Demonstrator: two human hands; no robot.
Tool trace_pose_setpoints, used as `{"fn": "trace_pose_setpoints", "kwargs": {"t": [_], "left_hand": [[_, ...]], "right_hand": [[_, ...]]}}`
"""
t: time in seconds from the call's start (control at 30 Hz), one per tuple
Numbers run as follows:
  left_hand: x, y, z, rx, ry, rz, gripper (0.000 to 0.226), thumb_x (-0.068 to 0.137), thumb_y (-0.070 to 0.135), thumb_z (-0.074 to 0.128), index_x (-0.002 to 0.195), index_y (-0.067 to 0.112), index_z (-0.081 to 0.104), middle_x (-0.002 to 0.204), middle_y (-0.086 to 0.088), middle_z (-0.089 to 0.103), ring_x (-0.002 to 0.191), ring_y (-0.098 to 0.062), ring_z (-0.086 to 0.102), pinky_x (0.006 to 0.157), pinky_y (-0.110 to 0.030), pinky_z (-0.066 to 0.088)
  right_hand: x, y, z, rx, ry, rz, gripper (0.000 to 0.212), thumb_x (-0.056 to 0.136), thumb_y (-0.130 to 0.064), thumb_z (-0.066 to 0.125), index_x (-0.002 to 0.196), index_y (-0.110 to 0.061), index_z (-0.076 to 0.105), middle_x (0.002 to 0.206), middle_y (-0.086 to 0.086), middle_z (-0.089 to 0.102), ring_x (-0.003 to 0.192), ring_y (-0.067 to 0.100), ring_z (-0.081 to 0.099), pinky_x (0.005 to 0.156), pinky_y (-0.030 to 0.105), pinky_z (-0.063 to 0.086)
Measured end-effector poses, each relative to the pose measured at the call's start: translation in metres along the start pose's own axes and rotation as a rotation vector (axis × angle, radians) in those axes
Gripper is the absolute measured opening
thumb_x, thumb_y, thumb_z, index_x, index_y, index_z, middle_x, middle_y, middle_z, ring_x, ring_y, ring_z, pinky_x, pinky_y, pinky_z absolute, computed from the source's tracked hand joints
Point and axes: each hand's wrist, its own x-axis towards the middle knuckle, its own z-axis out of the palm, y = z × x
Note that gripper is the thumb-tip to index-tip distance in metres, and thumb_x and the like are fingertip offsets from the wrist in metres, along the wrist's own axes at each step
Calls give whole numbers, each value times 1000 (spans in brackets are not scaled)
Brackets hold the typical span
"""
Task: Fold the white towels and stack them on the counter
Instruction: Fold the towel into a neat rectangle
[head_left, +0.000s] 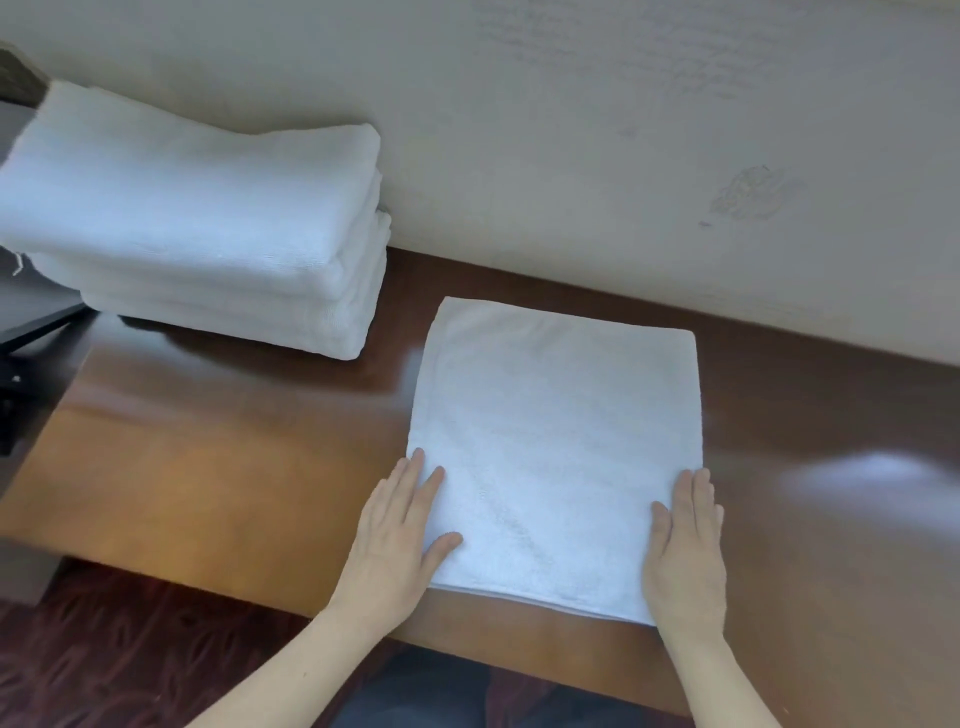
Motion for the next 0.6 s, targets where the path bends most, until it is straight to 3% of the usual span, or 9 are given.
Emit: {"fn": "trace_pose_setpoints", "kwargs": {"t": [0.07,0.13,0.23,0.37,0.6], "left_hand": [[-4,-1,5,78,-16,32,71,101,59,25,157,16,23,167,-6,8,154,-23,10,123,-39,11],[-3,3,1,127,-5,10,70,102,60,23,158,17,23,167,-7,8,154,-23,8,122,-39,8],[19,19,-7,171,20,36,69,102,61,21,159,23,19,167,-7,5,154,-23,1,122,-42,6],[54,36,2,225,-30,91,67,101,65,16,159,33,10,167,-3,-6,153,-22,-12,122,-45,-1],[35,25,13,303,-43,179,67,102,62,18,160,30,10,168,-2,1,154,-24,-6,123,-48,5]], "right_hand": [[1,0,-3,56,-41,71,59,106,-44,24,156,-11,24,162,-7,7,149,14,4,117,53,28],[3,-3,-7,55,-68,103,56,107,-37,22,156,-11,21,162,-6,3,152,24,5,121,51,19],[5,-21,-8,-181,-1,-103,59,103,-36,22,155,-8,25,163,14,18,150,33,13,123,49,6],[1,-31,4,-371,-152,-343,59,103,-49,16,158,-30,10,166,3,3,153,25,-3,123,49,-2],[-38,3,-1,-400,-127,-164,63,102,-53,13,158,-25,15,166,5,8,153,29,2,123,47,6]]}}
